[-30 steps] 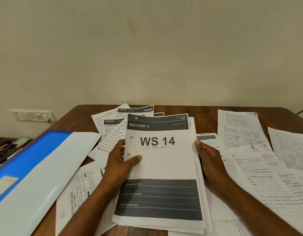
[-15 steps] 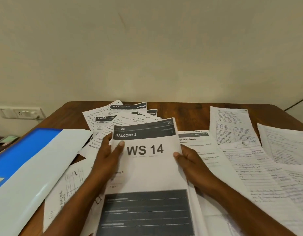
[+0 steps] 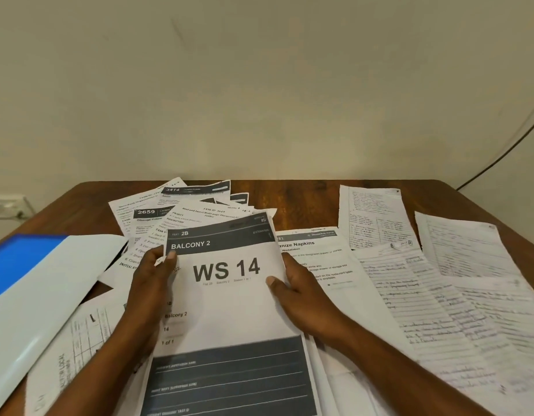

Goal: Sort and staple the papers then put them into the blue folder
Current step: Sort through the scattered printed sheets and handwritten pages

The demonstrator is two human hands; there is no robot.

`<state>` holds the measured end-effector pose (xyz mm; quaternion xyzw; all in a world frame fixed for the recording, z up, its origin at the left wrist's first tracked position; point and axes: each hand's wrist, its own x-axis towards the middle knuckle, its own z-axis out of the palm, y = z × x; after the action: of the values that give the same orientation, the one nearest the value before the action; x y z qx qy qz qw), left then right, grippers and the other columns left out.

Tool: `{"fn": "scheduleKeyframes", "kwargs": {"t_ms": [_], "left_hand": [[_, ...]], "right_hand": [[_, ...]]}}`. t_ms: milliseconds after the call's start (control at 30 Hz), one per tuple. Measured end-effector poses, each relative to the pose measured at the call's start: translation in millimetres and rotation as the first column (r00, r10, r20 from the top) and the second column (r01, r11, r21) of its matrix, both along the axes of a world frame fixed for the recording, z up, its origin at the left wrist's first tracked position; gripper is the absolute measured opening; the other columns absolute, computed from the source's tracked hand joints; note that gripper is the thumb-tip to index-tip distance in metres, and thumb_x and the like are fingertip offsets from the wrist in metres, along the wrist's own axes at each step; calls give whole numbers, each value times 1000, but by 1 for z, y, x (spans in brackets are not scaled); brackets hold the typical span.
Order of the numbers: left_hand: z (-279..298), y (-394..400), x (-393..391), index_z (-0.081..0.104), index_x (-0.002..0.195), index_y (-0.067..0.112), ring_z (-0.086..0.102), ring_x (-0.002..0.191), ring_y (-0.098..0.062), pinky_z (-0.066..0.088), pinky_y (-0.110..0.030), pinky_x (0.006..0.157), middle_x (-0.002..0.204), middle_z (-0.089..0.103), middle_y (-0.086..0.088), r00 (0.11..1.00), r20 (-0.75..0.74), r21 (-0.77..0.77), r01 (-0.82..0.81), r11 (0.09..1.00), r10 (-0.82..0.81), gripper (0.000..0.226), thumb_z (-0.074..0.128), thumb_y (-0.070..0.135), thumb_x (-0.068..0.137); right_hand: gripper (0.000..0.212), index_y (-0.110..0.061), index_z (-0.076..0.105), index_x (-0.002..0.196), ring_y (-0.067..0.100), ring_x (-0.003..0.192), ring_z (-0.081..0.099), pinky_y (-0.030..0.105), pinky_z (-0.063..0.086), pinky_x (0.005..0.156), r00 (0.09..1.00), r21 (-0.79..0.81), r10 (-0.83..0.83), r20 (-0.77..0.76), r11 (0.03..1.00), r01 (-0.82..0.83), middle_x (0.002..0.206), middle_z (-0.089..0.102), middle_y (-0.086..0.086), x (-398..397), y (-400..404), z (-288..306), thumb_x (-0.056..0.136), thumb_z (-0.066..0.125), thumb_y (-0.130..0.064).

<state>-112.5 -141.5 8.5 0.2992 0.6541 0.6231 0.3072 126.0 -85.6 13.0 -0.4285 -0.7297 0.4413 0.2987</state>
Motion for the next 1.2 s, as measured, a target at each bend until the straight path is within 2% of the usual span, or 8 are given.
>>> {"fn": "scheduleKeyframes", "kwargs": {"t_ms": [133,300,400,567,767,1000,1100,1200], "left_hand": [[2,-5,-8,58,129,32,74,90,-19,53,-30,59,110,76,8,992,-122,-60,26,998,-34,20,51,30,110],[11,-15,-17,67,110,25,72,55,-11,44,-21,38,82,81,6,989,-139,-90,33,995,-46,16,52,19,110],[14,-16,-32,70,109,21,72,68,-26,47,-25,47,87,82,-3,993,-111,-130,21,991,-36,16,54,20,109],[18,-20,-52,71,110,21,79,73,-24,58,-34,63,91,82,0,999,-30,-134,14,991,-18,17,54,18,109],[17,-25,-71,73,117,17,75,98,-40,53,-64,100,104,81,-9,998,50,-158,-24,987,33,20,56,16,106],[17,-24,-70,72,120,16,75,96,-38,52,-63,101,105,81,-10,999,39,-208,-16,978,25,21,56,14,106],[15,-25,-74,72,119,19,76,97,-39,52,-65,101,101,82,-7,999,3,-240,-37,970,39,19,57,18,107],[15,-26,-73,71,117,20,77,93,-37,55,-60,99,92,82,-4,998,-50,-263,-49,964,38,17,56,20,108]], "right_hand": [[27,-42,37,127,-42,93,38,-10,31,77,995,31,57,82,998,-60,114,36,-47,-2,-3,-1,109,50,-27],[33,-32,55,134,9,102,67,35,56,93,958,326,-199,207,937,124,113,72,-14,14,18,1,104,54,-48],[50,-26,52,144,24,130,54,47,41,110,800,532,-407,441,837,132,140,63,-2,35,37,2,102,52,-52],[85,-27,24,163,24,161,10,60,-2,127,632,320,-185,753,941,-105,173,17,4,34,24,-2,95,19,-79],[101,-30,43,153,25,154,32,61,-3,126,613,405,-177,770,878,-255,164,41,2,10,-11,6,81,-6,-81],[55,-26,73,123,20,119,65,50,30,115,739,517,-185,648,820,-247,130,72,-4,7,-4,4,96,47,-67],[57,-28,66,133,21,136,53,51,24,119,716,459,-143,683,847,-269,145,62,-3,17,5,7,98,45,-68],[68,-27,72,104,14,110,65,49,30,119,737,478,-179,651,852,-214,116,74,-7,25,14,9,96,27,-78]]}}
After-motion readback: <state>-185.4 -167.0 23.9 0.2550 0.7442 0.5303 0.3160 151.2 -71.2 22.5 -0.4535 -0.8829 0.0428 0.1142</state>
